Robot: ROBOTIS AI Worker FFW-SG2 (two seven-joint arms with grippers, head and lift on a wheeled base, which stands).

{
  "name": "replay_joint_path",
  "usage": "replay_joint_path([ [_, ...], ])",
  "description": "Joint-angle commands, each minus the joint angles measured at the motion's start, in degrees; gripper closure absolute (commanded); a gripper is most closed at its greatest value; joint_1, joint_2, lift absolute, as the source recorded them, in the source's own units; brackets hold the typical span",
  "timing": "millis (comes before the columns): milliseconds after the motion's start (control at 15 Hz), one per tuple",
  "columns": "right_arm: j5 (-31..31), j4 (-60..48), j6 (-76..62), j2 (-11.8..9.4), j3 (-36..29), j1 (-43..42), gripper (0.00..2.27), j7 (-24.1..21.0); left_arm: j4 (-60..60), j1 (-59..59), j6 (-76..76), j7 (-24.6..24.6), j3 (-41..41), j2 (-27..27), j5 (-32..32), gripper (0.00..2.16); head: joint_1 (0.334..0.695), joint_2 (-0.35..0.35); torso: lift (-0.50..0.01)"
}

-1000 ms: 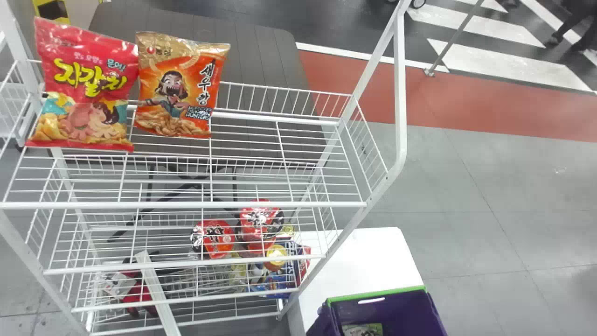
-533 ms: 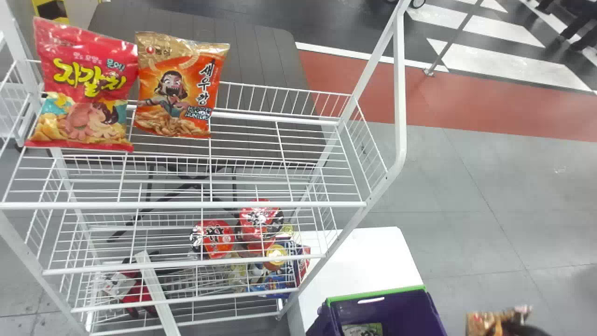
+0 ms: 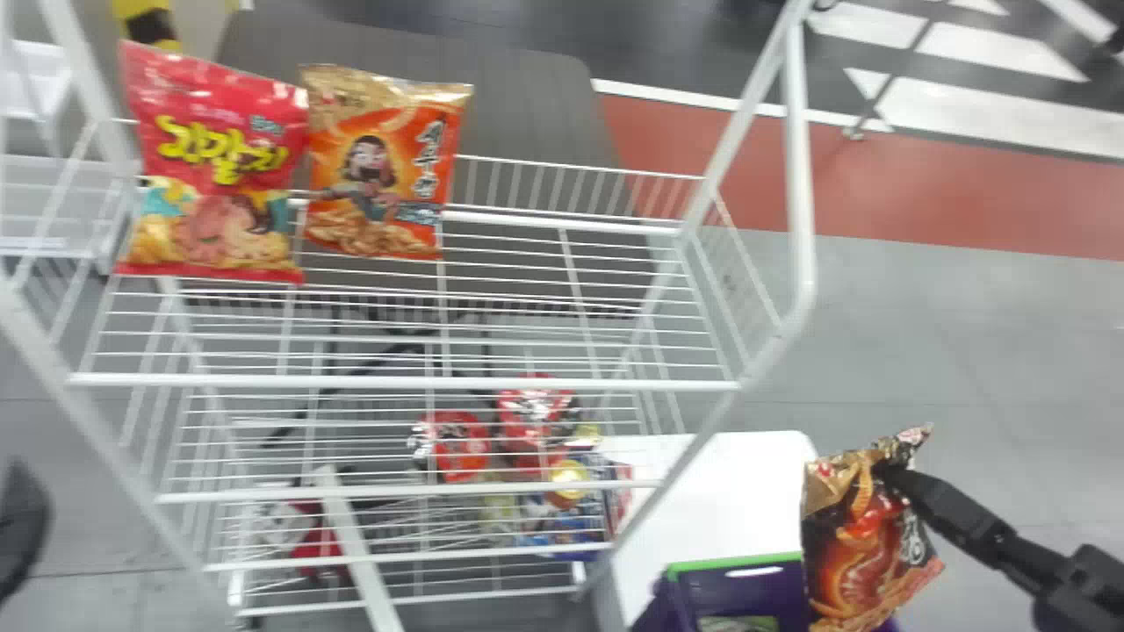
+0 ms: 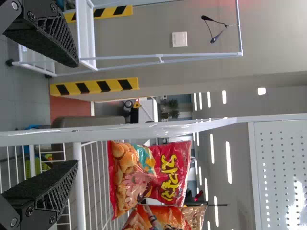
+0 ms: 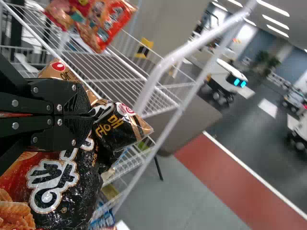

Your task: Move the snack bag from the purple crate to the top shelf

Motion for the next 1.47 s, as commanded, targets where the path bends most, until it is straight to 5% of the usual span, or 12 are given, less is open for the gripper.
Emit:
replay_joint_path([
  [0, -0.9, -3.4, 0.1, 0.3, 5.9, -0.9, 2.09, -1.9, 0.0, 0.0, 0.2, 0.0, 0.0, -0.1, 0.0, 0.1, 0.695, -0.157, 0.003],
  [467, -6.0, -6.1, 0.1, 0.3, 26.9, -0.6, 2.09, -15.7, 0.0, 0.2, -0.1, 0.1, 0.0, -0.1, 0.0, 0.1, 0.695, 0.053, 0.003],
  [667, -6.1, -3.6, -15.5, 0.3, 35.1, -0.3, 2.09, -19.3, 0.0, 0.4, -0.5, 0.0, 0.3, -0.1, 0.0, 0.1, 0.695, 0.16, 0.003],
  [1400, -3.4, 13.3, -46.9, 0.3, 48.7, -11.5, 2.09, -23.2, 1.1, -1.0, 0.2, -0.5, 0.6, 0.7, 0.9, 0.1, 0.695, 0.179, 0.003],
])
